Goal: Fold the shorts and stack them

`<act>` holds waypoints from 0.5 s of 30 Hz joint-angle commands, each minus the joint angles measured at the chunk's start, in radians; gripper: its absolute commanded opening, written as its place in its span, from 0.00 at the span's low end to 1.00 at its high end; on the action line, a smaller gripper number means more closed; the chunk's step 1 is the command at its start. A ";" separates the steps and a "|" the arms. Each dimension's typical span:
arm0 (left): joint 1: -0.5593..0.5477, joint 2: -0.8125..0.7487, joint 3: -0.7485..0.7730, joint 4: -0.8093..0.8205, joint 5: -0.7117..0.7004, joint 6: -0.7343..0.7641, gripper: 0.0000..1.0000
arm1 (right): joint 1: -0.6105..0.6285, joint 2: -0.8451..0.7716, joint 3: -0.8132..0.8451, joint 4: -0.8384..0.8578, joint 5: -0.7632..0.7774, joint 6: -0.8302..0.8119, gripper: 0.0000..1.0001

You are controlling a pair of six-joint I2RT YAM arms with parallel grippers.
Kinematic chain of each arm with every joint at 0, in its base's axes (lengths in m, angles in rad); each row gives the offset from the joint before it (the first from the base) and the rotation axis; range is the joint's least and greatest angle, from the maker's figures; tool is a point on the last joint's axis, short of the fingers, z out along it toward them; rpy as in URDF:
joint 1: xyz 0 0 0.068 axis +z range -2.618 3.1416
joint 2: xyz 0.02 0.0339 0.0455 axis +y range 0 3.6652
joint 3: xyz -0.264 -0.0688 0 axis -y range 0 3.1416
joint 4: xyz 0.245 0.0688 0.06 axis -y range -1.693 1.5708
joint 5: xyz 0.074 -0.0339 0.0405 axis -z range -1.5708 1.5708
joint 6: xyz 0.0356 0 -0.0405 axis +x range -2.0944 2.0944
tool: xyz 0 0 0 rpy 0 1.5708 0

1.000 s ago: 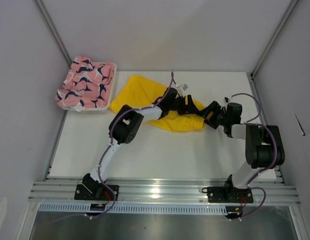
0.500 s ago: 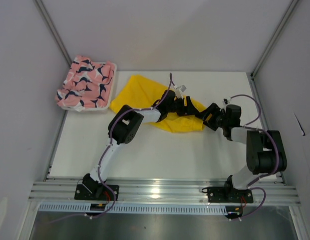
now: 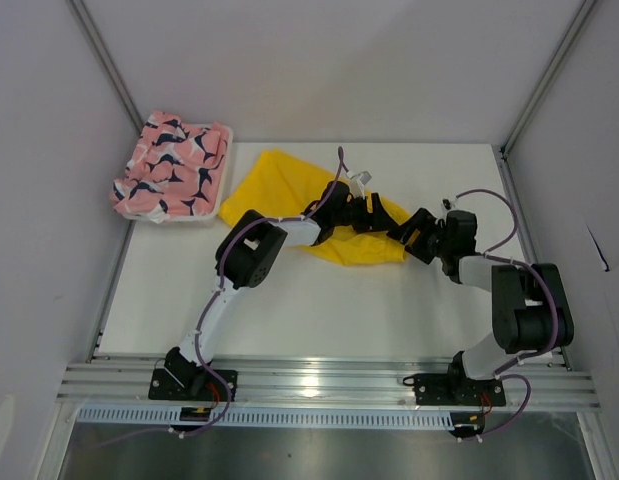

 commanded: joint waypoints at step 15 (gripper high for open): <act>-0.008 -0.001 -0.043 -0.107 -0.020 0.013 0.76 | -0.028 0.175 0.040 0.225 -0.194 0.070 0.83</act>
